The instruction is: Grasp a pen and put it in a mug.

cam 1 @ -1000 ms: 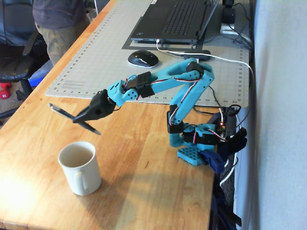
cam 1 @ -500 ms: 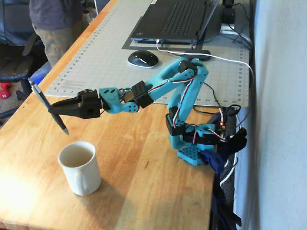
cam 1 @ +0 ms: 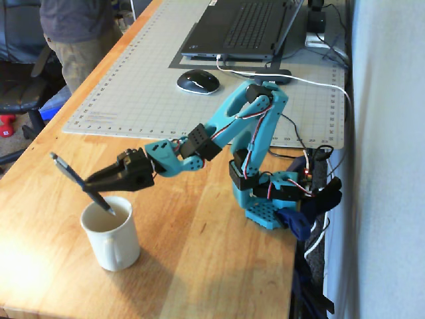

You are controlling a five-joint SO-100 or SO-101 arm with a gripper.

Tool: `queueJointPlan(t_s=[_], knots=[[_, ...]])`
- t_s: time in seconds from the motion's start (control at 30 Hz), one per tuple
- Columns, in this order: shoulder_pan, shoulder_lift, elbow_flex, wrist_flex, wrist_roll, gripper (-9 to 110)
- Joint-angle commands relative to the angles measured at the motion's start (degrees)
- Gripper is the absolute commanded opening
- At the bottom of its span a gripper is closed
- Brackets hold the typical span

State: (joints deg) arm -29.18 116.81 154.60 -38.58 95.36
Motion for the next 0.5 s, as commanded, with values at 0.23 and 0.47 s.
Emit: queueJointPlan(t_s=[0.23, 0.47], knots=[[-4.22, -2.29, 0.18, -1.85, -0.44, 2], [-4.04, -2.02, 0.09, -1.85, -0.44, 15]])
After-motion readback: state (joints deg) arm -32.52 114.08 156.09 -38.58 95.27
